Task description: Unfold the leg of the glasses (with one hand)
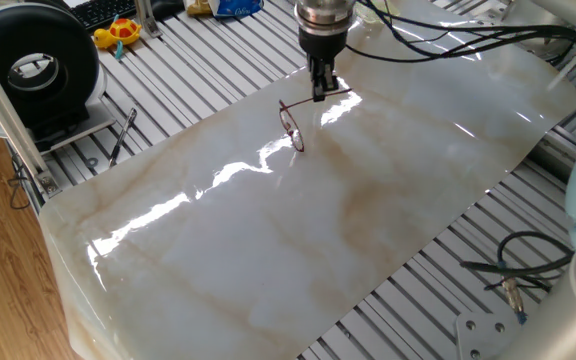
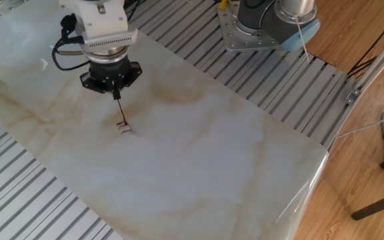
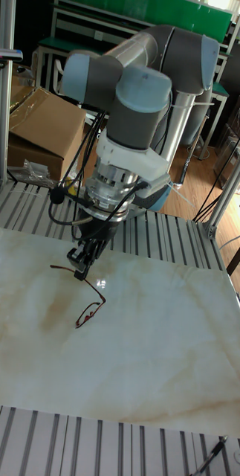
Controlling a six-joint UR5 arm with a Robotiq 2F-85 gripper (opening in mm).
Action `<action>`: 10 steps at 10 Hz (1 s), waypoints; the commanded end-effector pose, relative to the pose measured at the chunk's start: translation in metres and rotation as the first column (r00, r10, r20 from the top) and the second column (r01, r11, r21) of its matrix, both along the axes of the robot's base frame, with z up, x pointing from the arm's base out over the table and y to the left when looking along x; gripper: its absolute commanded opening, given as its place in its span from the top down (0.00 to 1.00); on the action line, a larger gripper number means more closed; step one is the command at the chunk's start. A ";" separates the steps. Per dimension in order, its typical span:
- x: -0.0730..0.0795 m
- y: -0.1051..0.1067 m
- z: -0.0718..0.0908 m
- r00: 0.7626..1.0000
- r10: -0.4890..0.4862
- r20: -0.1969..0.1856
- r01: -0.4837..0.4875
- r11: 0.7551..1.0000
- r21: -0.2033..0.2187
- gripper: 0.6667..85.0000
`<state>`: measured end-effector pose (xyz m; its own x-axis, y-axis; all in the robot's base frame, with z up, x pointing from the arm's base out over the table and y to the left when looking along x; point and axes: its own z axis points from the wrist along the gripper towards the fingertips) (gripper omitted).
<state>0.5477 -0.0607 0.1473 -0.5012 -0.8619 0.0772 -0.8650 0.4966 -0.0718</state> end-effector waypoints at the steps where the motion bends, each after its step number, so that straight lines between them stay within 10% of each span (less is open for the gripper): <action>1: -0.014 -0.003 0.024 1.000 -0.025 -0.018 0.024 0.998 -0.054 0.99; 10: -0.025 -0.021 0.033 1.000 -0.006 -0.006 0.005 0.998 -0.068 0.99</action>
<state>0.5314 -0.0722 0.1729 -0.5028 -0.8554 0.1244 -0.8642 0.4944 -0.0934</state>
